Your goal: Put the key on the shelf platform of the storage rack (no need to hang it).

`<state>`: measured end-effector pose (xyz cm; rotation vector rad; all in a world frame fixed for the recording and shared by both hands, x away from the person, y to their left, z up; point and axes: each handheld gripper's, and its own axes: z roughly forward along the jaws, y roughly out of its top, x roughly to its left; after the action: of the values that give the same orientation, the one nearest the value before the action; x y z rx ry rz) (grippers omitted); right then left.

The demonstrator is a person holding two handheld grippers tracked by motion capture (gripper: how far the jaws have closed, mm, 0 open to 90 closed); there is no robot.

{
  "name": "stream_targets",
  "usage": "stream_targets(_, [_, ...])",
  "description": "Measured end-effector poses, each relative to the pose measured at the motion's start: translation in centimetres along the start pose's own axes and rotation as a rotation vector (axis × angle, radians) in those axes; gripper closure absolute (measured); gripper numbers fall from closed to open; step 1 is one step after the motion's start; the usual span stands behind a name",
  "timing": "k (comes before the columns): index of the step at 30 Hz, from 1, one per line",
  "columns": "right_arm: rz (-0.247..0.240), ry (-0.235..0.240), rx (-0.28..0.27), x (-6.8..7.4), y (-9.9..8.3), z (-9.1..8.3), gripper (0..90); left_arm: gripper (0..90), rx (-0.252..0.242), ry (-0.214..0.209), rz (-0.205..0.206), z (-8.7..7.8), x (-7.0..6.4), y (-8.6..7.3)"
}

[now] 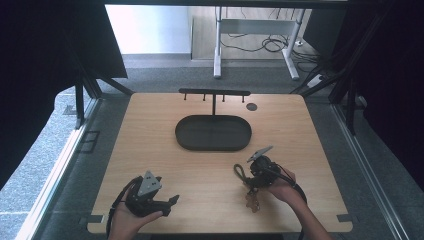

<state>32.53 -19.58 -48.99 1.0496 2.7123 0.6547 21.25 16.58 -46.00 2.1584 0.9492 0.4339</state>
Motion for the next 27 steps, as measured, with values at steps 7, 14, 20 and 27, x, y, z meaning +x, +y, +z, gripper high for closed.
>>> stream_targets(7, [0.005,-0.005,0.011,0.3,-0.3,0.6,52.9,18.9,0.0,0.001,0.001,0.0,0.0,0.0])
stream_targets(14, [0.003,-0.003,0.027,0.5,-0.7,1.0,52.2,18.9,0.006,-0.002,0.004,0.1,-0.1,0.0])
stream_targets(20, [0.001,-0.008,0.038,0.6,-0.8,1.3,52.5,18.9,0.006,-0.002,0.005,0.1,-0.1,0.0])
stream_targets(27, [-0.013,-0.02,0.049,0.8,-0.6,1.7,56.3,18.9,0.007,-0.002,0.002,0.2,-0.1,-0.1])
